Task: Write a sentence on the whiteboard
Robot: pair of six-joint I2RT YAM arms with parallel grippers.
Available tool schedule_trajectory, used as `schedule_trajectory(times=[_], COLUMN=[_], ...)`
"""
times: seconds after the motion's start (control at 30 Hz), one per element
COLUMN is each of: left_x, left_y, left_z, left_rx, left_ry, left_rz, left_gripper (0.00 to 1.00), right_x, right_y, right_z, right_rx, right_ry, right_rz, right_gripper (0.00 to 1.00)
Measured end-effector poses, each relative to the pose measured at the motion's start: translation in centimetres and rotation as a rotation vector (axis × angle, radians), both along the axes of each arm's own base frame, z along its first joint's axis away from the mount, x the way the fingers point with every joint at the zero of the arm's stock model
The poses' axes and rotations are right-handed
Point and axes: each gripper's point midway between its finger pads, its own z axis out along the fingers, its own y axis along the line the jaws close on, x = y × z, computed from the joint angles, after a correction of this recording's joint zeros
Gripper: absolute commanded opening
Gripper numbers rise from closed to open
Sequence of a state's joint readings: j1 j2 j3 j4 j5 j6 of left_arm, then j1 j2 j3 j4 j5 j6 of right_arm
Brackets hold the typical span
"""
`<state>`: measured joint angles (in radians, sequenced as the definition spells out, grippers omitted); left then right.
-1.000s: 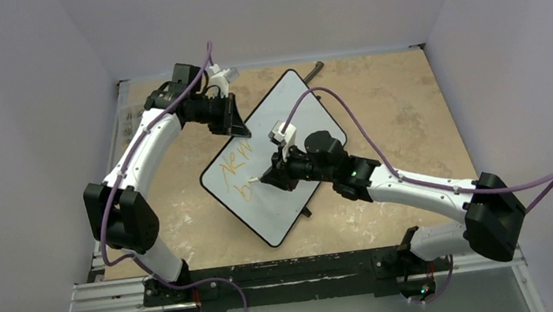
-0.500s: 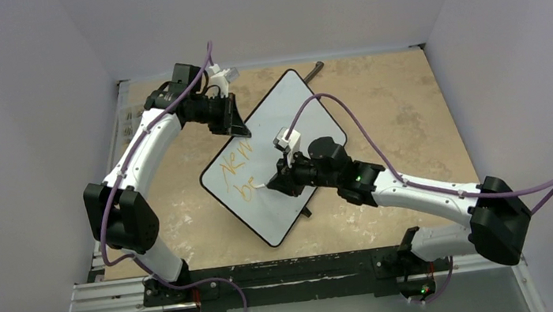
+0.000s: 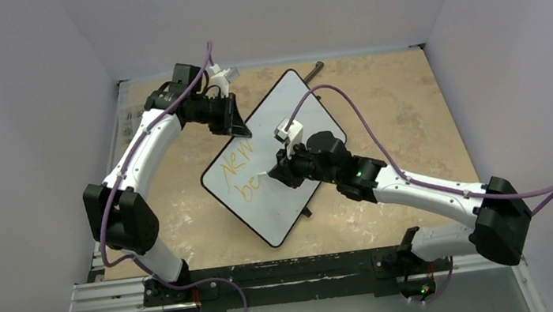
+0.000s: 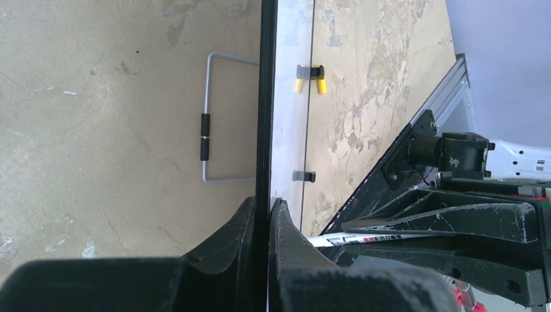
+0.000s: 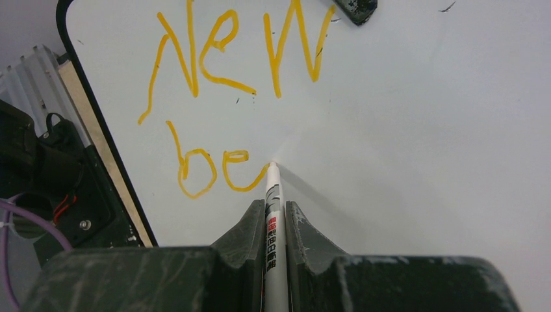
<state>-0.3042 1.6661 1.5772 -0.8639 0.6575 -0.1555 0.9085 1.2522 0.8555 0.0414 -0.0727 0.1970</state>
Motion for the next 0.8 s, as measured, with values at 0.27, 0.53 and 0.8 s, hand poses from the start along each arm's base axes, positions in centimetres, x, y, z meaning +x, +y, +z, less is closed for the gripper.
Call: schedule_trajectory(times=[0.27, 0.53, 0.8], left_x=[-0.3, -0.3, -0.2], left_y=[-0.1, -0.1, 0.0], left_z=[0.2, 0.2, 0.1], left_rx=[-0.004, -0.004, 0.002], left_ry=[0.012, 0.012, 0.011], left_rz=[0.007, 0.007, 0.01], left_gripper=[0.0, 0.0, 0.0], right_x=[0.5, 1.7, 2.0], right_y=[-1.0, -1.8, -1.5], right_z=[1.9, 1.4, 0.5], right_rx=[0.035, 0.017, 0.002], right_ry=[-0.038, -0.035, -0.023], right_rz=[-0.047, -0.108, -0.108], right_gripper=[0.0, 0.0, 0.0])
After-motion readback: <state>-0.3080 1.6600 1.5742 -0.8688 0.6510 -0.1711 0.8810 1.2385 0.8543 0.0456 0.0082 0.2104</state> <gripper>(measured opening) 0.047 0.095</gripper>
